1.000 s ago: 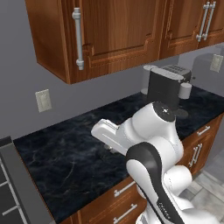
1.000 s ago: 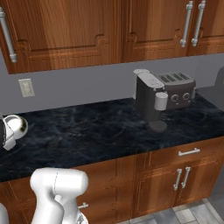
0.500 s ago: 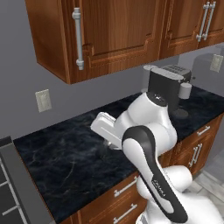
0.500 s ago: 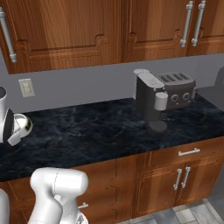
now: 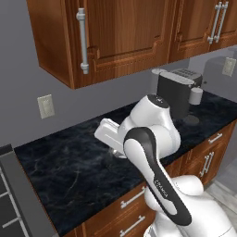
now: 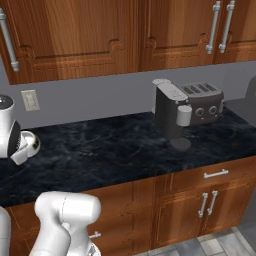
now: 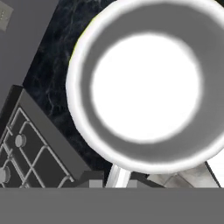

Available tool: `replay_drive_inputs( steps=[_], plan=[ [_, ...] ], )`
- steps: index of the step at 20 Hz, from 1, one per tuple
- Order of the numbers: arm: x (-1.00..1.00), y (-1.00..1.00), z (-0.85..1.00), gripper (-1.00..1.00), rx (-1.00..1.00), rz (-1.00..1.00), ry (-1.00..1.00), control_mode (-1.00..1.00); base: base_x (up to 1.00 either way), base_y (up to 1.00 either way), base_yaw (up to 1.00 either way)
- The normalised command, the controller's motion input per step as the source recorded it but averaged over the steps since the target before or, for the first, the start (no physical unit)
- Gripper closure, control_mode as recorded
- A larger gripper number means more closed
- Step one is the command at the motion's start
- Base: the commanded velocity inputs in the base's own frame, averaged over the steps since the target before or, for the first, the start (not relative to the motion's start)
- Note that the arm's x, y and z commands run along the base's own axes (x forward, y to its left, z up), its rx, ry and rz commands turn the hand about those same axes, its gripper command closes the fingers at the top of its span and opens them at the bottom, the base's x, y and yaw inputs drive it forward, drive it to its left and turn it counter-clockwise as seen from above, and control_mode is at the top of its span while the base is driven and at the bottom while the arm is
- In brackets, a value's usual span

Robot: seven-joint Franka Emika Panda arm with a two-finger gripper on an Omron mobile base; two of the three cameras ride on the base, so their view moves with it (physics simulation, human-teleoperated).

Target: Clear the mugs and bowl far away from the sink.

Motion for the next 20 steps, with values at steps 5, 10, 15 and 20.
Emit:
replay_drive_inputs(
  steps=[5, 10, 15, 20],
  plan=[
    [0.1, 0.0, -0.33, 1.0, -0.05, 0.0, 0.0, -1.0, 0.0, 0.0, 0.0],
    [0.09, 0.0, -0.15, 1.0, -0.03, 0.0, 0.03, -1.0, 0.0, 0.0, 0.0],
    [0.13, 0.0, 0.0, 1.0, 0.0, 0.0, 0.22, -1.0, 0.0, 0.0, 0.0],
    [0.23, 0.0, -0.14, 1.0, 0.0, 0.0, 0.21, -1.0, 0.0, 0.0, 0.0]
  ],
)
